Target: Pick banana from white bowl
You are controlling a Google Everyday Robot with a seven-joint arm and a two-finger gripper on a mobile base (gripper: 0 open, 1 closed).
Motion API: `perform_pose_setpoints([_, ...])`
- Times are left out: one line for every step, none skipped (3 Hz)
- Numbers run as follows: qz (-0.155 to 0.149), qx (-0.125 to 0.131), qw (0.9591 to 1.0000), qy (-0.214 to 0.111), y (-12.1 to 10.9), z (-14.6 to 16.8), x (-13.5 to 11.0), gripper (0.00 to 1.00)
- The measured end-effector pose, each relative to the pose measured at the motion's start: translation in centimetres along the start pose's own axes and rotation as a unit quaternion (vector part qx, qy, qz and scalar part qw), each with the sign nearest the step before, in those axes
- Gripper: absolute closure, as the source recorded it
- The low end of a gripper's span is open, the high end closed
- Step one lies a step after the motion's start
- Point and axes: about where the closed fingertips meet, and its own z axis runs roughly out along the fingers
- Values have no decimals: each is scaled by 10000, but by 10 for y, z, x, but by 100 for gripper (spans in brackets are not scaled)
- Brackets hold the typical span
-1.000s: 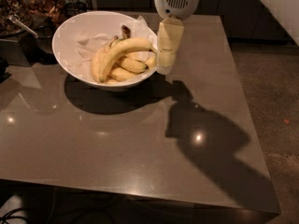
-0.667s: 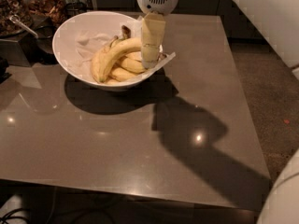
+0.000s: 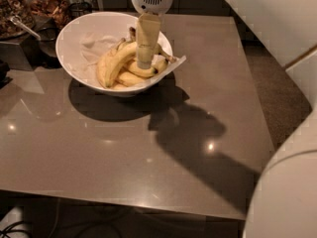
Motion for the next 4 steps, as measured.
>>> perform_pose_setpoints([-111, -57, 9999, 94, -11, 19, -21, 10])
perform_pose_setpoints([-130, -142, 9996, 198, -19, 38, -32, 26])
perform_pose_setpoints([-113, -242, 9993, 274, -24, 55, -37, 31])
perform_pose_setpoints([-30, -343, 9989, 326, -24, 69, -34, 34])
